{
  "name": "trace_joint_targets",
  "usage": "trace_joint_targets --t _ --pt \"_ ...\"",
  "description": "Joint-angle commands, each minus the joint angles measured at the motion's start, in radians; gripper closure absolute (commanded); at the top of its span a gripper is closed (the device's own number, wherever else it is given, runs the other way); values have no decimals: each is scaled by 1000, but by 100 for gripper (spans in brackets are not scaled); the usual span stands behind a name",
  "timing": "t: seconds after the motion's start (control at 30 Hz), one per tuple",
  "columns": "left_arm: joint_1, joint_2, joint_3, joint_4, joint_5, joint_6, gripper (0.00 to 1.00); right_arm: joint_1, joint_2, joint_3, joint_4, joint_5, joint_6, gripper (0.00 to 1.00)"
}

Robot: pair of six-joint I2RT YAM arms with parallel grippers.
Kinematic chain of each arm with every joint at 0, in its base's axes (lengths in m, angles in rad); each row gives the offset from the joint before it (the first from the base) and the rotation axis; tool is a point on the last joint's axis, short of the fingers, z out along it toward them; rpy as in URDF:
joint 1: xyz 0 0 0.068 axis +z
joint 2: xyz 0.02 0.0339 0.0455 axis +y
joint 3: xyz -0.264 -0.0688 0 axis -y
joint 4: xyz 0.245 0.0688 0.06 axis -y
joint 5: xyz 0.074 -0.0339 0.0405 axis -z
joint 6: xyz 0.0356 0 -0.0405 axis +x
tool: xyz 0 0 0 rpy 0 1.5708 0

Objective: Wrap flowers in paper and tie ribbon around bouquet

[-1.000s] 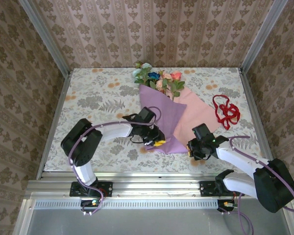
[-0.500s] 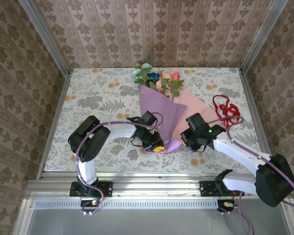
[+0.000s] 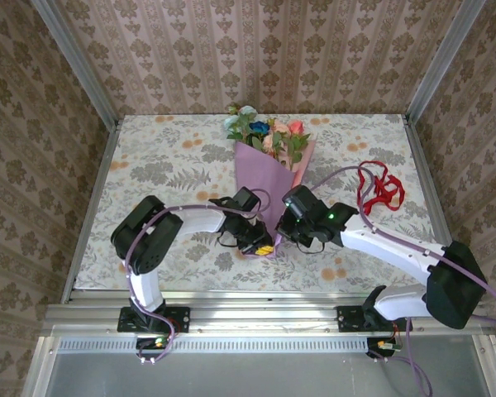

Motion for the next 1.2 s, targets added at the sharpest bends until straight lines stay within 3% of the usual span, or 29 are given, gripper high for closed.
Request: trace_joint_targets --t 0.0,0.2,0.4,0.67,1.17 --pt "38 -98 -23 -11 -63 -24 84 5 10 29 51 1 -95 100" --pt "138 -258 -101 -34 -63 -63 78 5 41 46 101 -42 -144 100" --pt "243 -245 -170 -34 -52 -32 83 6 69 66 133 -73 -185 100" --pt "225 -106 -179 116 -61 -61 89 24 177 109 217 -181 -265 100" --pt "210 -106 -275 253 -99 -133 94 34 468 115 589 -433 -240 100"
